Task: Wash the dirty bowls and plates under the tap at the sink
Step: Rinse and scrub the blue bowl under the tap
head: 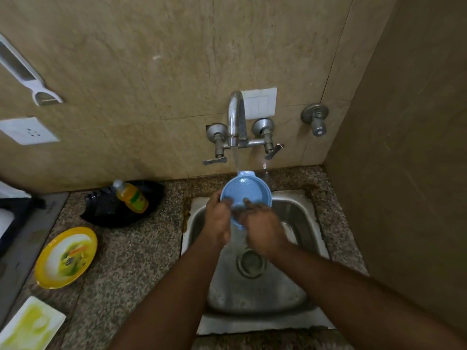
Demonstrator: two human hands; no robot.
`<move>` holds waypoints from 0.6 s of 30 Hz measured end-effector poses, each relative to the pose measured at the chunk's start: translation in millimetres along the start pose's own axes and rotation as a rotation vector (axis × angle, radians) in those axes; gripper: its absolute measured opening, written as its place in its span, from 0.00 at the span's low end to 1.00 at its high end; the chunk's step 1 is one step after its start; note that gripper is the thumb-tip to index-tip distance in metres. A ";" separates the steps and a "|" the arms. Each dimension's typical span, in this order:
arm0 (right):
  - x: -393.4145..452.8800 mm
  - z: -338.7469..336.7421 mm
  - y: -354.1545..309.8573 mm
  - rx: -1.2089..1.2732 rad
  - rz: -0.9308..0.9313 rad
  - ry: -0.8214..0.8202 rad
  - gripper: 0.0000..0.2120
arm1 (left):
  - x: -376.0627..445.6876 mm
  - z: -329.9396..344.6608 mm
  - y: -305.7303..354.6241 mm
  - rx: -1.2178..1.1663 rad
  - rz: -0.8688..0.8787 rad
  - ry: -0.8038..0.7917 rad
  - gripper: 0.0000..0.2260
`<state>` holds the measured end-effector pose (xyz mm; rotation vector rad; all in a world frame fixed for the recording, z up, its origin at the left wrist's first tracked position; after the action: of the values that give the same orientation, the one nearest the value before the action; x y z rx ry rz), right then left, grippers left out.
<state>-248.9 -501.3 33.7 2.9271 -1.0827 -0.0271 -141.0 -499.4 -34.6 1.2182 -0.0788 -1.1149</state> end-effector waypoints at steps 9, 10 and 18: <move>-4.2 14.3 -20.9 -0.031 -0.121 0.035 0.20 | -15.9 -36.4 32.8 0.406 0.214 0.157 0.06; 0.5 13.7 -17.6 -0.155 -0.155 0.009 0.18 | -17.6 -37.2 35.9 0.503 0.229 0.157 0.07; 22.1 40.0 -16.7 -0.356 -0.076 -0.167 0.26 | -39.7 -26.4 63.3 0.745 0.326 0.351 0.16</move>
<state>-222.2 -503.6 -7.0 2.6749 -0.8749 -0.4256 -105.5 -457.8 22.7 1.9648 -0.4378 -0.5717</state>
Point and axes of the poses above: each hand's wrist, its own x-axis towards the middle knuckle, its own z-axis out of the palm, y = z × x, the point moved 10 cm from there along x, towards the middle knuckle, and after that the axes turned 14 degrees about -x, right-handed, at the moved point
